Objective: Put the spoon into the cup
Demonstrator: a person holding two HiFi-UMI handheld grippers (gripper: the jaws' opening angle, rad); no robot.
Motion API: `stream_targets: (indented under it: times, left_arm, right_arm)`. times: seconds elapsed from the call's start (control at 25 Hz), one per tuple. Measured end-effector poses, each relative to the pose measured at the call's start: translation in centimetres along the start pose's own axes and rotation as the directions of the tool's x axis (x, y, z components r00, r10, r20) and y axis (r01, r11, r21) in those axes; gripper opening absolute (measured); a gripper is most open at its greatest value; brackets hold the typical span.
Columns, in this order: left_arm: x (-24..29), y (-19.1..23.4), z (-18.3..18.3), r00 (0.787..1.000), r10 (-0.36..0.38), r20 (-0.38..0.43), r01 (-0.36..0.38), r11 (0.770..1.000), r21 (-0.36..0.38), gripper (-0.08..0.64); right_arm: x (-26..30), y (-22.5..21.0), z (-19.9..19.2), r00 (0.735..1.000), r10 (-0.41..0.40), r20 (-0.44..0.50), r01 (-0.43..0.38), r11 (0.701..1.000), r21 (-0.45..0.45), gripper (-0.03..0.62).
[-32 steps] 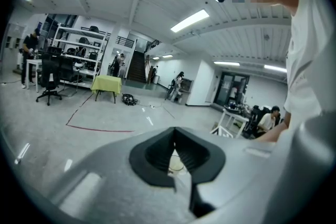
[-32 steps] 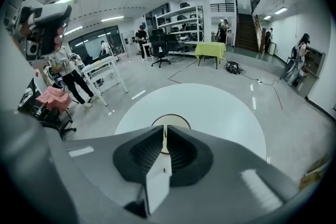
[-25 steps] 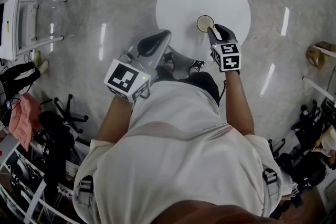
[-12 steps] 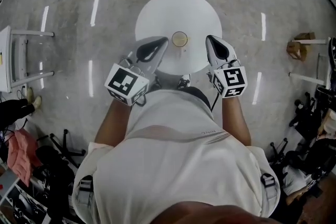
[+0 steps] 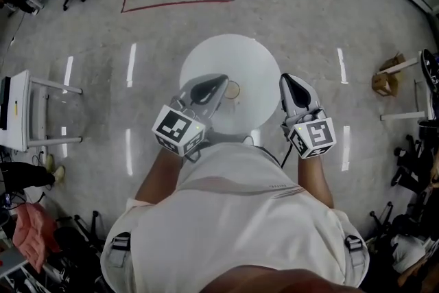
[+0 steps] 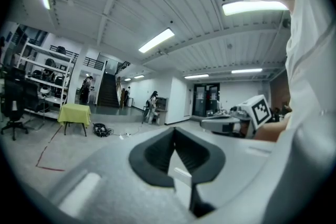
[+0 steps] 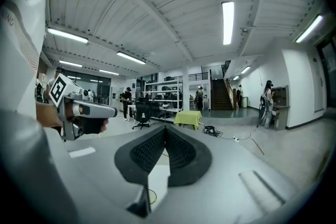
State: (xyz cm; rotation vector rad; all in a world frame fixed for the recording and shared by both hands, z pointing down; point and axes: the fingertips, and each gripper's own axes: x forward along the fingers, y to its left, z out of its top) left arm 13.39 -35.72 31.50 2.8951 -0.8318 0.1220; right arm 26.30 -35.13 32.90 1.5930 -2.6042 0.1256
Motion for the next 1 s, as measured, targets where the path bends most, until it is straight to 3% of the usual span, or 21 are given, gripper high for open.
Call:
stream_targets:
  times: [0.16, 0.52, 1.0]
  left_arm:
    - [-0.7, 0.3, 1.0, 1.0, 0.022, 0.006, -0.022, 1.0, 0.015, 0.002]
    - [-3.7, 1.0, 1.8, 0.997, 0.076, 0.019, -0.076, 0.997, 0.034, 0.002]
    - [-5.3, 1.5, 1.5, 0.993, 0.121, 0.006, -0.121, 0.992, 0.027, 0.002]
  right_arm:
    - [-0.2, 0.3, -0.2, 1.0, 0.014, 0.003, -0.014, 0.999, 0.046, 0.005]
    - [0.9, 2.8, 2.3, 0.996, 0.075, 0.053, -0.076, 0.997, 0.016, 0.005]
    - [2.0, 5.7, 1.6, 0.987, 0.157, 0.018, -0.156, 0.987, -0.038, 0.005]
